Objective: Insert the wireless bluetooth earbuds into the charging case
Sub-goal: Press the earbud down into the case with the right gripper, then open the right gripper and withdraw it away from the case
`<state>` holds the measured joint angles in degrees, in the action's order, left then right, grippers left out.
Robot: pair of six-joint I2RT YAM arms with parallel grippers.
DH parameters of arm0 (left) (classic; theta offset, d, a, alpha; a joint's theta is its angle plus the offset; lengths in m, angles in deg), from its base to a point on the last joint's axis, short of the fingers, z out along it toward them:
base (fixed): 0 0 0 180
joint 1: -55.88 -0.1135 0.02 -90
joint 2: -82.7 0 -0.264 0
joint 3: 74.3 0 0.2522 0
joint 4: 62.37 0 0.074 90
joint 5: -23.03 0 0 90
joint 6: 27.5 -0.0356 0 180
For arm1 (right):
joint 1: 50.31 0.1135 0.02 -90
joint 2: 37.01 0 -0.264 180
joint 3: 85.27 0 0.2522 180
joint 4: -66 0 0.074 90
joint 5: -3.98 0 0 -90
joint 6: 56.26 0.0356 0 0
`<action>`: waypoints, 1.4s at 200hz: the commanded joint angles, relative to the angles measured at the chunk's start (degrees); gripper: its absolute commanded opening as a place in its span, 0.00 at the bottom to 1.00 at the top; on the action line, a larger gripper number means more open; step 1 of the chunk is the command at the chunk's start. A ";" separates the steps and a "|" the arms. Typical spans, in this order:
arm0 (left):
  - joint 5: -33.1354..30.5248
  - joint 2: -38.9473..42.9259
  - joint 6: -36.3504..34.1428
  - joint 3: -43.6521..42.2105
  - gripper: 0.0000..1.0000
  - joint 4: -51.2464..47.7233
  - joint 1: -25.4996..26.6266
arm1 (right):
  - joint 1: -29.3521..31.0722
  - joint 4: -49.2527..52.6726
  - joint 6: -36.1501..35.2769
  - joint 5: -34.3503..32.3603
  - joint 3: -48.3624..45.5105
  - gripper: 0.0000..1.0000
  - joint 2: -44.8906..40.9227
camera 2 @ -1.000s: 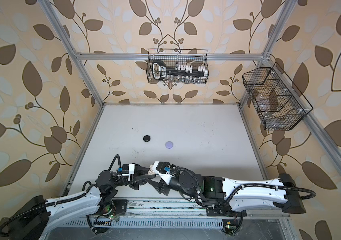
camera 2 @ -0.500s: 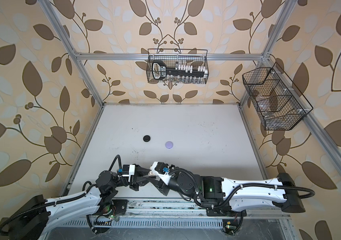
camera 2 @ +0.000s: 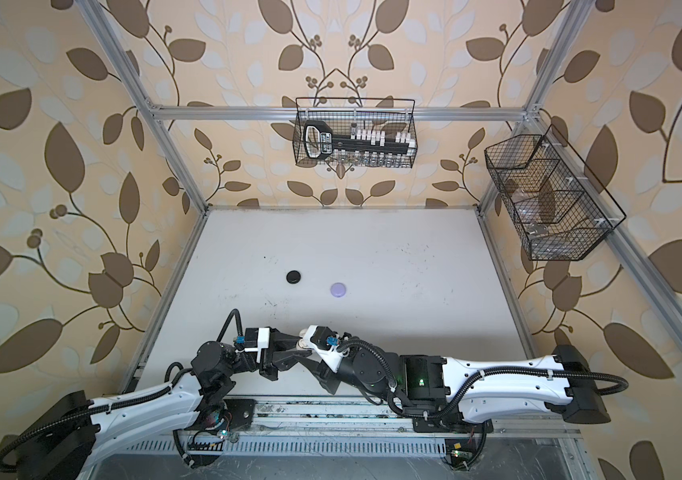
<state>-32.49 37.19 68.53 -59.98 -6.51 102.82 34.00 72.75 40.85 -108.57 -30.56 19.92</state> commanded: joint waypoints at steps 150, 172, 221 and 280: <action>1.00 0.34 -0.75 1.32 0.00 3.94 0.26 | -5.91 12.78 13.53 -12.05 2.38 0.29 -8.15; 1.51 -0.14 -0.68 1.54 0.00 4.02 0.26 | -12.02 13.23 17.37 -5.25 1.53 0.27 -6.83; 1.82 -1.18 -0.66 1.92 0.00 4.43 0.26 | -16.90 10.99 19.31 3.11 0.86 0.27 -3.26; 1.65 -1.86 -0.33 1.82 0.00 5.39 0.26 | -16.75 6.52 18.16 9.61 1.85 0.25 0.41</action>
<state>-32.38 35.26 68.55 -59.98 -5.79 102.82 17.37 82.24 58.88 -103.13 -29.51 19.48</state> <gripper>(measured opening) 0.252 0.256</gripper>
